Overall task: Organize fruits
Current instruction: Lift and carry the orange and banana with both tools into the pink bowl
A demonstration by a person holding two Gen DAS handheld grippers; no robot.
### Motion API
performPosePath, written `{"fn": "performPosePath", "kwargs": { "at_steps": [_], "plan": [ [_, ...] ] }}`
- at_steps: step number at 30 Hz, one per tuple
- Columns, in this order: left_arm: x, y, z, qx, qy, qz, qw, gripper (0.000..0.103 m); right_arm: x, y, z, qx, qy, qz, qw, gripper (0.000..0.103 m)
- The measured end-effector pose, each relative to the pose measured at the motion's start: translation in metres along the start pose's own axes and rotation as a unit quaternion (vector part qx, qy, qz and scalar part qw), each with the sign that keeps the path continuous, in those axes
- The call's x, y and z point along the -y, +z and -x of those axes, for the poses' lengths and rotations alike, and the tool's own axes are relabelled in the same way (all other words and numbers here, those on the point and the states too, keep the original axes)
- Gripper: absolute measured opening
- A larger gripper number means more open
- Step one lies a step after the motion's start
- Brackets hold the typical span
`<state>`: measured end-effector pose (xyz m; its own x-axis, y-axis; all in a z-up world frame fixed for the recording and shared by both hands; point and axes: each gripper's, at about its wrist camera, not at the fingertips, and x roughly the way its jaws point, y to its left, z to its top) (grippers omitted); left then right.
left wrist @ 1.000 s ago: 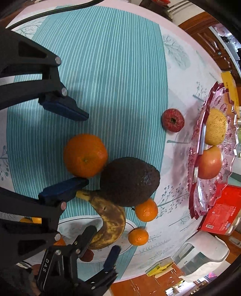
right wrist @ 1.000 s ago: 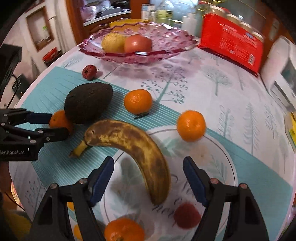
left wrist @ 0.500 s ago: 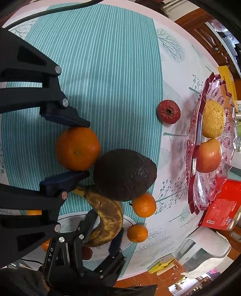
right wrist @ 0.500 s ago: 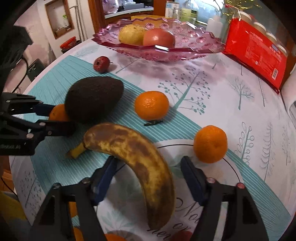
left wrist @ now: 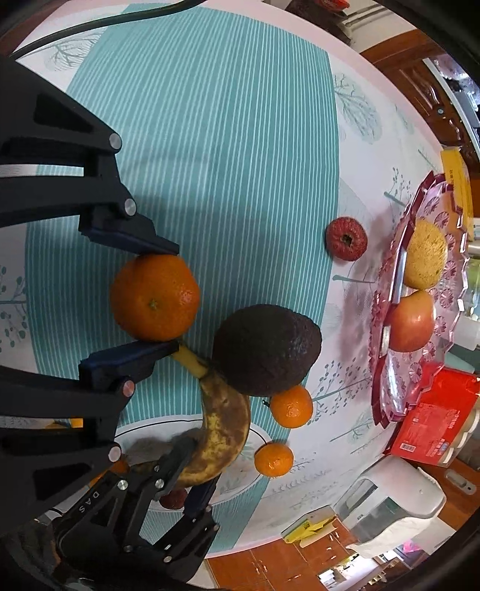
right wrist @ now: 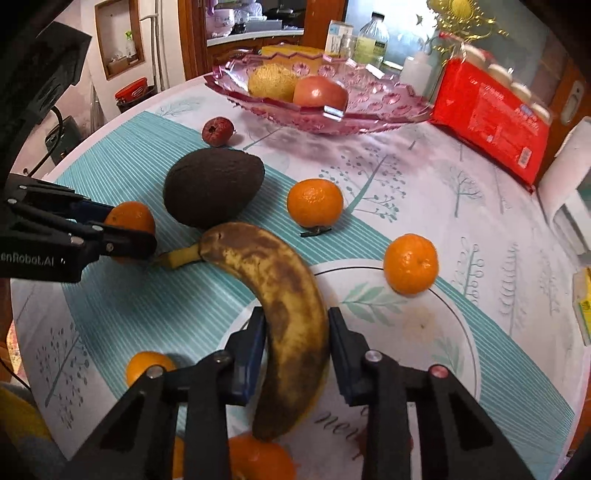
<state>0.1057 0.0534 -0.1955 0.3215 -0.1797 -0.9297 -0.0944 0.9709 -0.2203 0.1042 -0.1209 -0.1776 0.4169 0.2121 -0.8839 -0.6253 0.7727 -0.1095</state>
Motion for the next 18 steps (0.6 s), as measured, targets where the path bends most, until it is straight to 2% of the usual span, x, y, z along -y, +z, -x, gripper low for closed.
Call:
{"fn": "performPosePath", "kwargs": {
  "at_steps": [8,18],
  "plan": [
    [0.002,-0.005,0.027,0.028,0.005,-0.001,0.9996,0.043,-0.002,0.001,0.039,0.051,-0.035,-0.001,0.998,0.033],
    [0.017,-0.009,0.064,0.058,0.024,-0.019,0.9979,0.043,-0.008,0.005,0.083,0.096,-0.054,-0.005,0.994,0.033]
  ]
}}
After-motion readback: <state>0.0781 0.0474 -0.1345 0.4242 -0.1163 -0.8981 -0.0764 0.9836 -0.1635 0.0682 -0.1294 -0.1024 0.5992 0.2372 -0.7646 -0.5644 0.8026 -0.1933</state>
